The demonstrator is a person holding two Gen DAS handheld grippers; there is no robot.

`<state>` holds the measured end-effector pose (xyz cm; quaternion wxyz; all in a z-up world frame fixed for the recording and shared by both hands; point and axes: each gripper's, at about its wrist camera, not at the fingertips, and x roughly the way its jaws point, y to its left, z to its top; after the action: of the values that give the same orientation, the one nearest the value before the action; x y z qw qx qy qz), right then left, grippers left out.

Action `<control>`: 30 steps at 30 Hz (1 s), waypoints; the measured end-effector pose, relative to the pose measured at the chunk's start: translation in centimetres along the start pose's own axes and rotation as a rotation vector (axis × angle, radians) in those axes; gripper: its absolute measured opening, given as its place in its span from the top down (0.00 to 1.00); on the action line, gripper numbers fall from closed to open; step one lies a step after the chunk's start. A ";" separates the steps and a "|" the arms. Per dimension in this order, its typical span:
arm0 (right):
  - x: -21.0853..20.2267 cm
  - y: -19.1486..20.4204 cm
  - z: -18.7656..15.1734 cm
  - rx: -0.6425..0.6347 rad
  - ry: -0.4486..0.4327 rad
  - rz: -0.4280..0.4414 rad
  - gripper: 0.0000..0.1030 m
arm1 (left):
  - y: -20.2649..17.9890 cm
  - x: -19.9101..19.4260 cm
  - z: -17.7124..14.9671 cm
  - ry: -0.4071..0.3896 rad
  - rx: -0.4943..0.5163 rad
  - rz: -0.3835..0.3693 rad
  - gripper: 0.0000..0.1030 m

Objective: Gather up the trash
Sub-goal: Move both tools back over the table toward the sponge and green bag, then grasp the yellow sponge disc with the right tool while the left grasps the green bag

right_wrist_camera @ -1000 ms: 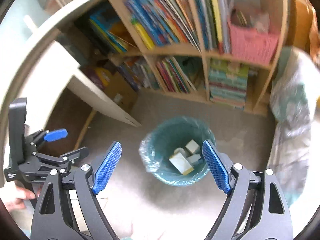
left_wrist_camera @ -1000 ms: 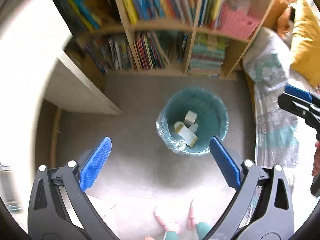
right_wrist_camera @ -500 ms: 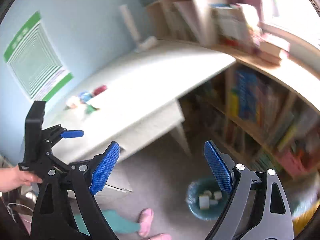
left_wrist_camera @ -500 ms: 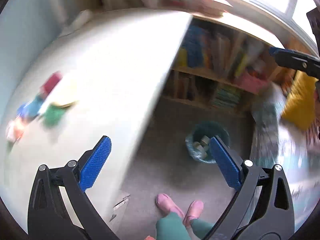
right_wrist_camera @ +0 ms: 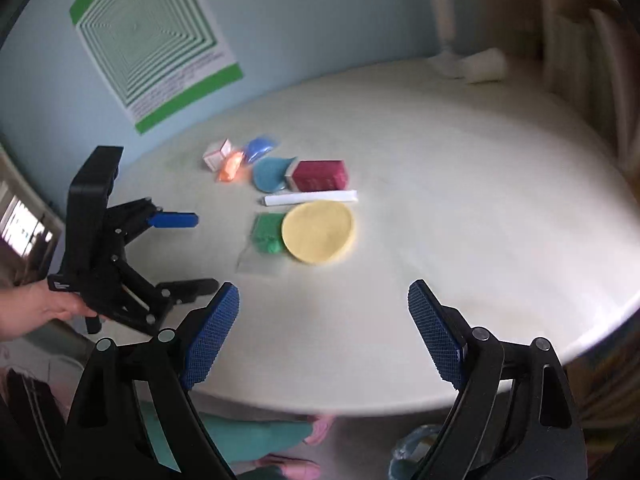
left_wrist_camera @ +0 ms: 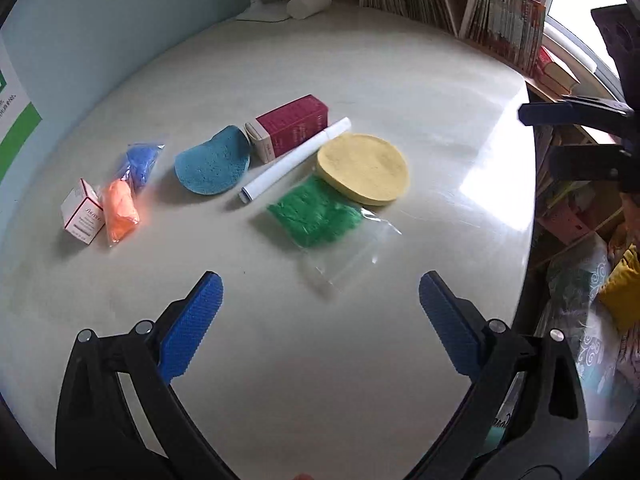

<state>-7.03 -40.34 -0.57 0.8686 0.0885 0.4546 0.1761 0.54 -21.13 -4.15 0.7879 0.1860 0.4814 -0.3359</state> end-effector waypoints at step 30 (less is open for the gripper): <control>12.5 -1.2 5.8 -0.632 0.249 0.061 0.25 | 0.3 5.6 2.2 0.061 -0.158 0.086 0.07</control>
<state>4.56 -36.58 -7.14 0.7852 -0.1935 0.4774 0.3437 3.90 -24.18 -8.07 0.7989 0.1540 0.5215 -0.2570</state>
